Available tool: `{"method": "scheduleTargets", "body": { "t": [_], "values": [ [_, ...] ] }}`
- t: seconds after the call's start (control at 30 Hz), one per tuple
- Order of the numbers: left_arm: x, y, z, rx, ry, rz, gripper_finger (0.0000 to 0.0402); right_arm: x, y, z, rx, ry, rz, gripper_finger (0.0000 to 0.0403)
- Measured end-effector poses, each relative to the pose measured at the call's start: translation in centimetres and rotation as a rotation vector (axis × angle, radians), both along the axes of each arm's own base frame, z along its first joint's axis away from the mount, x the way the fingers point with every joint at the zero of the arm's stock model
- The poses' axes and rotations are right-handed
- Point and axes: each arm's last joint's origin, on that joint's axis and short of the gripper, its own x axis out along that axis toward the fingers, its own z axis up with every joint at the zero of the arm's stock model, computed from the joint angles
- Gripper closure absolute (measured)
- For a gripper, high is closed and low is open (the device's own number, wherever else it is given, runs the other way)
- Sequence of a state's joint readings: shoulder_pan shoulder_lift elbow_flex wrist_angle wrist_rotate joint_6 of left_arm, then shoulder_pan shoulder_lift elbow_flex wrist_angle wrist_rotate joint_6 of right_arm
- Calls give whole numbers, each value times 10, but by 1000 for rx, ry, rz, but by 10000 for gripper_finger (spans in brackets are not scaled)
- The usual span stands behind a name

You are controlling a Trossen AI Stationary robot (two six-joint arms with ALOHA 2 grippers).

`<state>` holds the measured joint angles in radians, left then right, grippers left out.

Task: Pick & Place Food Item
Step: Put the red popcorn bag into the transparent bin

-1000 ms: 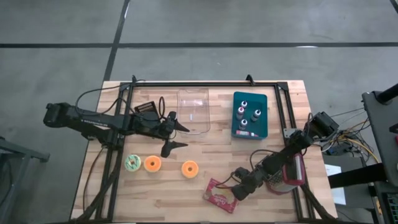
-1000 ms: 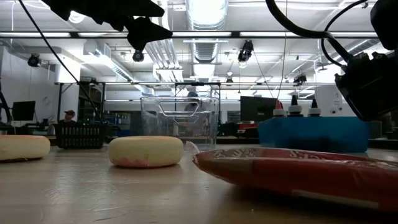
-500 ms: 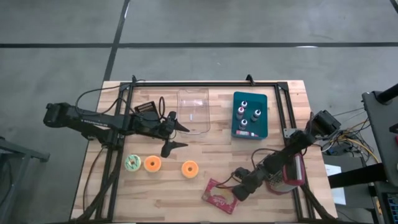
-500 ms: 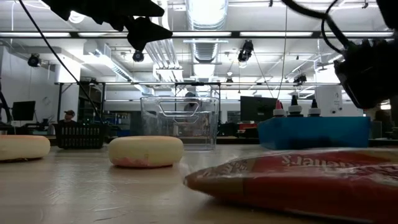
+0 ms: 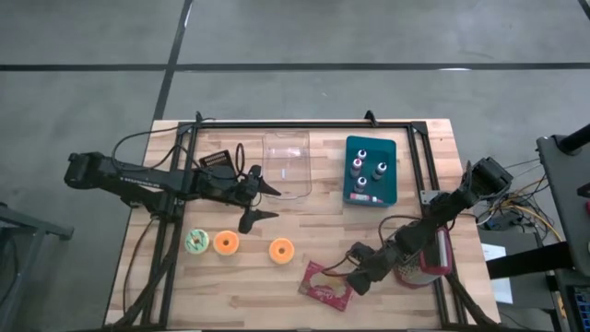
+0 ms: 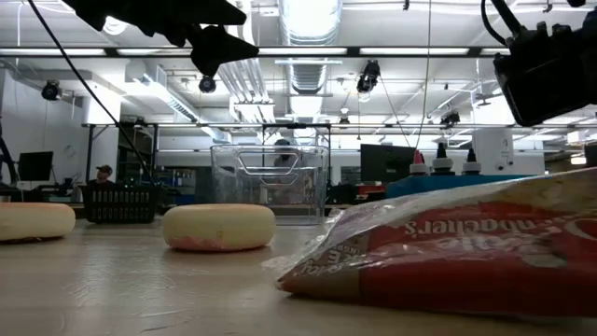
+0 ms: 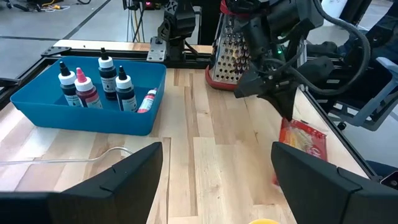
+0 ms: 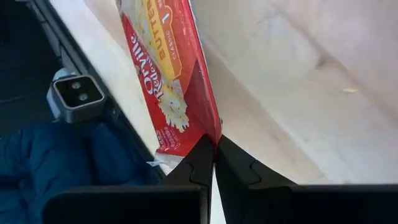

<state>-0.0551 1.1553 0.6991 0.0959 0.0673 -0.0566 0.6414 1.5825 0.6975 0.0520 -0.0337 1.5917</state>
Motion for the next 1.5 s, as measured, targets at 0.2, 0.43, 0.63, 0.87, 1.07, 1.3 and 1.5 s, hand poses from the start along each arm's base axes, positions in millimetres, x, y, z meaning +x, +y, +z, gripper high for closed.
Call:
{"method": "scheduleTargets", "body": {
  "t": [0.2, 0.43, 0.63, 0.87, 1.07, 1.3, 1.5],
  "values": [
    [0, 0, 0, 0, 0, 1, 97, -2, -4, 13, -37, -67, -31, 395],
    [0, 0, 0, 0, 0, 0, 97, -6, -12, 36, -131, -213, -54, 395],
    [0, 0, 0, 0, 0, 1, 97, -12, -20, 54, -243, -321, -70, 395],
    [0, 0, 0, 2, 0, 3, 97, -17, -28, 68, -373, -418, -75, 395],
    [0, 0, 0, 1, 0, 3, 97, -19, -32, 76, -484, -490, -72, 395],
    [0, 0, 0, 1, 0, 3, 97, -21, -38, 89, -682, -598, -103, 395],
    [0, 0, 0, 1, 0, 2, 97, -18, -41, 100, -906, -682, -129, 395]
  ]
}}
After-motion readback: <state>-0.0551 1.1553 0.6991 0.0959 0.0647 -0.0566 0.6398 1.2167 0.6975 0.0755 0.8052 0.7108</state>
